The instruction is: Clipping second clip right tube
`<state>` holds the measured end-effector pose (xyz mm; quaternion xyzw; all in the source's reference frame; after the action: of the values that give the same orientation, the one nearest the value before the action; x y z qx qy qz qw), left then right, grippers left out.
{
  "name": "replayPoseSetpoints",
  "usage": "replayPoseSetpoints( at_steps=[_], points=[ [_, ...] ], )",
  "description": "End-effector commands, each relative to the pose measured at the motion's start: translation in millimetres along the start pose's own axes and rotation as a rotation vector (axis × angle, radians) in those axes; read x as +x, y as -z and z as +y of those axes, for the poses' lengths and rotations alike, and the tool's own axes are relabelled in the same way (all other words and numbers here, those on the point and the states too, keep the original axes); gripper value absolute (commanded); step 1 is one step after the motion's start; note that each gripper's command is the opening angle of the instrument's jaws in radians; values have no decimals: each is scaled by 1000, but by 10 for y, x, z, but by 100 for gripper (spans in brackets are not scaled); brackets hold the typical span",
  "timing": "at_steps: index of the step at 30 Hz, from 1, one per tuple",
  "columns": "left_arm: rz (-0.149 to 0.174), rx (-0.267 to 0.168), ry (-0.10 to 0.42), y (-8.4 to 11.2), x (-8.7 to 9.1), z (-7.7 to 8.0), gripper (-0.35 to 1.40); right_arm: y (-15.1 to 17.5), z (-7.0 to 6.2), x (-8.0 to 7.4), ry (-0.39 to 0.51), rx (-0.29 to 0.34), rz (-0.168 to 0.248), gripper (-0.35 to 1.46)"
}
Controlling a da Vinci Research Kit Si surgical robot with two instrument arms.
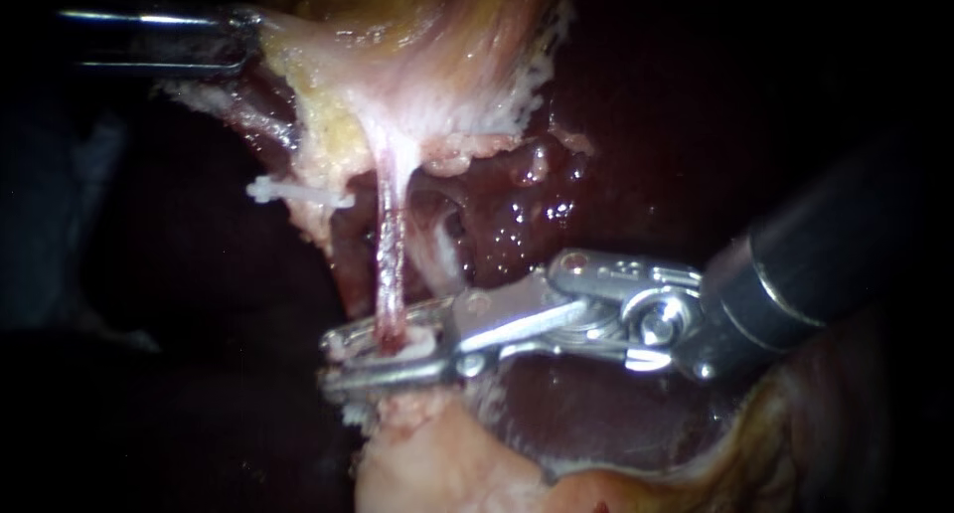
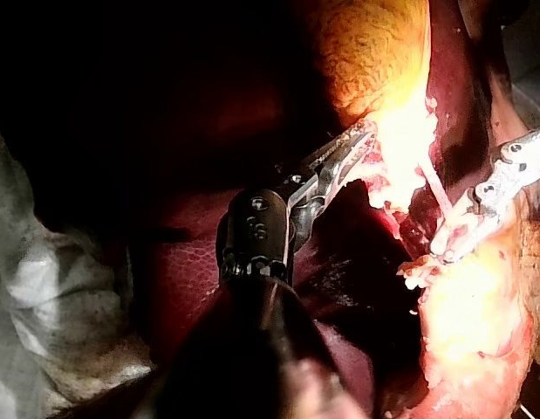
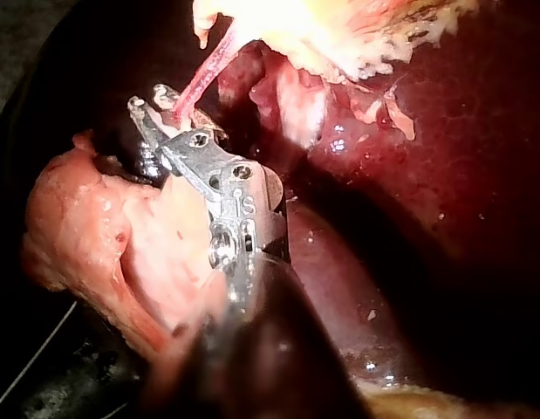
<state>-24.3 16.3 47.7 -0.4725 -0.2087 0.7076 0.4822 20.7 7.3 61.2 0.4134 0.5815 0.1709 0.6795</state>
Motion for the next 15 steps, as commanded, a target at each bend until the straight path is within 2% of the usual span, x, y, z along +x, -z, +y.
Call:
replayPoseSetpoints(
  at_steps=[1, 3, 6, 15],
  points=[
    [0, 0, 0, 0, 0, 0, -35, 0, 1, 0, 0, 0, 0, -23],
    [0, 0, 0, 0, 0, 0, -35, 2, 2, -1, -17, 0, 0, -35],
    [0, 0, 0, 0, 0, 0, -35, 6, 5, -4, -87, -1, 3, -35],
    [0, 1, 1, -1, 1, 0, -35, 9, 6, -7, -86, -5, -6, -35]
  ],
)
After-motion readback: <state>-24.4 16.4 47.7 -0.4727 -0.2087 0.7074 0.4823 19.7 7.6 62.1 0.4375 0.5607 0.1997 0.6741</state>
